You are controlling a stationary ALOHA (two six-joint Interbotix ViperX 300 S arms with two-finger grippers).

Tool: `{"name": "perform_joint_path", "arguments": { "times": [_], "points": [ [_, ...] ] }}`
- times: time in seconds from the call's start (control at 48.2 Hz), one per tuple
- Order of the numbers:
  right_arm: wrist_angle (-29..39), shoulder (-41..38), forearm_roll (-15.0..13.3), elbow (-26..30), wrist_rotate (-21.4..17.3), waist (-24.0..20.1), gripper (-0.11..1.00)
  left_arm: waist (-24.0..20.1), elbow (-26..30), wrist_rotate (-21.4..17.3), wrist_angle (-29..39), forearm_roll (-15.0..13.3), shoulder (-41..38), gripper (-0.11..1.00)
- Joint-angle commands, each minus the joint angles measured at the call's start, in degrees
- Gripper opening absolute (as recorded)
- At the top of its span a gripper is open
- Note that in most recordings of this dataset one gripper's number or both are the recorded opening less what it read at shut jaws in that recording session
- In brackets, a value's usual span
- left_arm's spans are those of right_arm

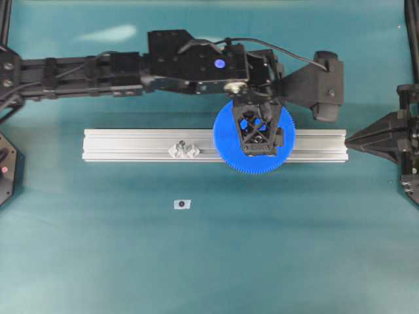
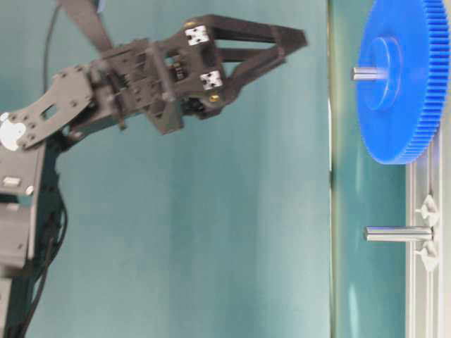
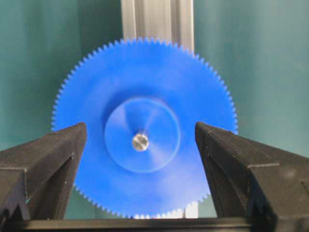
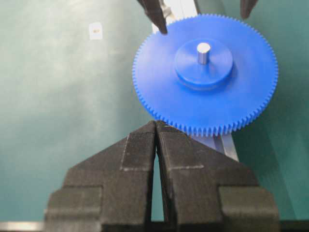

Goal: Insert the large gear onto the shaft.
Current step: 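Open the left gripper and withdraw it leftward from the gear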

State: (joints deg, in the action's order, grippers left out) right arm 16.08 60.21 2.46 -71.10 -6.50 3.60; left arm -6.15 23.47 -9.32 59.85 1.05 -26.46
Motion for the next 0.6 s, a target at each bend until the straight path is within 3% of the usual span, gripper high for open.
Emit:
{"name": "perform_joint_path", "arguments": {
  "times": [0.0,0.187,0.353,0.581],
  "points": [
    [0.7,0.0,0.18,0.7,-0.88,0.09,0.09,0.18,-1.41,0.79,-1.76,0.18,4.92,0.87],
    [2.2,0.79,0.18,0.88,-0.88,0.09,0.09,0.35,-8.44,3.34,-7.03,0.09,10.02,0.87],
    [2.2,1.05,0.0,0.62,-3.08,0.09,0.09,0.7,-16.26,6.33,-13.8,0.18,15.91,0.87],
    [2.29,1.05,-0.18,0.79,-3.69,0.09,0.09,1.76,-22.59,6.94,-14.85,0.18,20.3,0.87]
  ]
}}
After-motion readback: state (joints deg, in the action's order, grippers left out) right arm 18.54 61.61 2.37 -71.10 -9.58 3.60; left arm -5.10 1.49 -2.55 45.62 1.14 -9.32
